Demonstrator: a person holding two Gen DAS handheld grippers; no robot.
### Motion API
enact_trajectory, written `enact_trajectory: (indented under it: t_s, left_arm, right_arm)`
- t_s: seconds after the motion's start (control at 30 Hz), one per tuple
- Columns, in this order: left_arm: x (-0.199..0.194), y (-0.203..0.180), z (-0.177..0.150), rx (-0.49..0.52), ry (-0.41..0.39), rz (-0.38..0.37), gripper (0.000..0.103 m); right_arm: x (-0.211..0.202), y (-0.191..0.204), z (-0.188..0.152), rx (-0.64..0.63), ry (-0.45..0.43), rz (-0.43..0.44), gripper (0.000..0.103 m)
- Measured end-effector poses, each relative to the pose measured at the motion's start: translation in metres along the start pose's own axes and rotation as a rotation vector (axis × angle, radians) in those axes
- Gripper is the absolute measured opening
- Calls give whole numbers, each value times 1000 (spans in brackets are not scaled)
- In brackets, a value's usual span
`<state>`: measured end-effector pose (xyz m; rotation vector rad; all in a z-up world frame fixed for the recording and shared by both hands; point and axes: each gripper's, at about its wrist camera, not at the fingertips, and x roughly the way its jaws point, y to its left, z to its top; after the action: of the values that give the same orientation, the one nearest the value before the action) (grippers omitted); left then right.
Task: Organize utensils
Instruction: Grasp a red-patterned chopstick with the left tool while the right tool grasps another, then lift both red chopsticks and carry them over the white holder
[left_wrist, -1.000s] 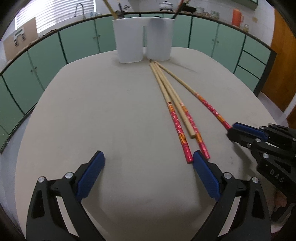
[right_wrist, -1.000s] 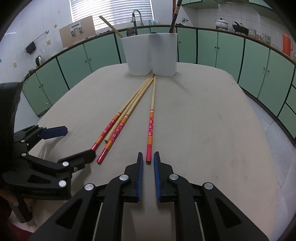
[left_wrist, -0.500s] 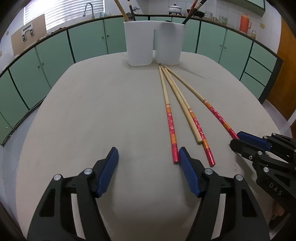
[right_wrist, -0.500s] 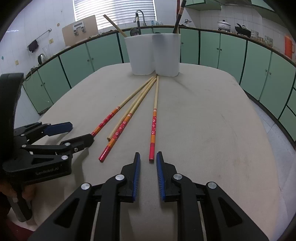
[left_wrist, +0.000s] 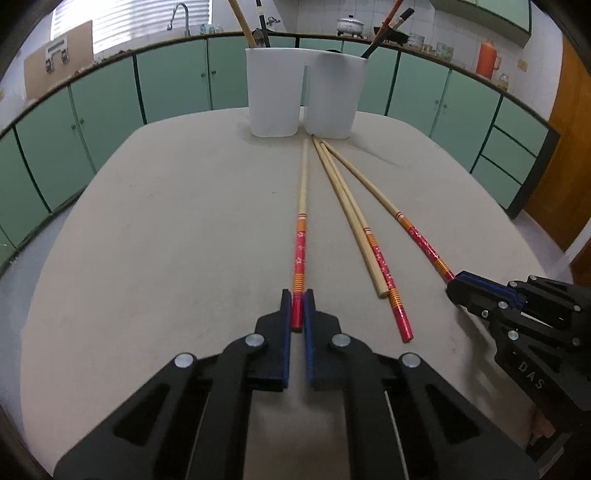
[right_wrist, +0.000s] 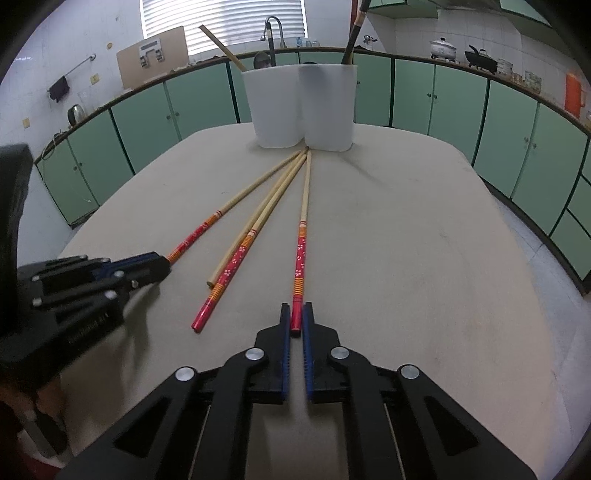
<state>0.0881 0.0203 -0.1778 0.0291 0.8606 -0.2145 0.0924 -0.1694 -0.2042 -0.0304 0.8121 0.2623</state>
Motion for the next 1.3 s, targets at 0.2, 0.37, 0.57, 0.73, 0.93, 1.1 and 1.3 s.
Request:
enact_trajectory:
  t_s: [0.2,0.37,0.57,0.73,0.93,1.1,1.3]
  left_arm:
    - [-26,5,11,18,-69,24,5]
    - [-65,4,36,53,-149,41,5]
    - [-104,3,66,67,-251,5,5]
    - [-119,2,91,73,-298,-28,5]
    - [-127,-3,117,88,-328,-54,5]
    - [-130,-7,135,112,-342,-80,5]
    - [-135,-9,147,127,-361,-89,5]
  right_arm:
    - [-29,-7,10,-3,-66,16,6]
    - [-65,-16,33,-18,-156,14,6]
    - [-102,-21,65,-45,-253,28,6]
    - [-115,-27,99,-42,-281,75,6]
    - [-125,-34,137,-61,-291,93,6]
    - [-125,-32,157,-99,-279,119,6]
    - [-125,-27,173,-127,-284,146,6]
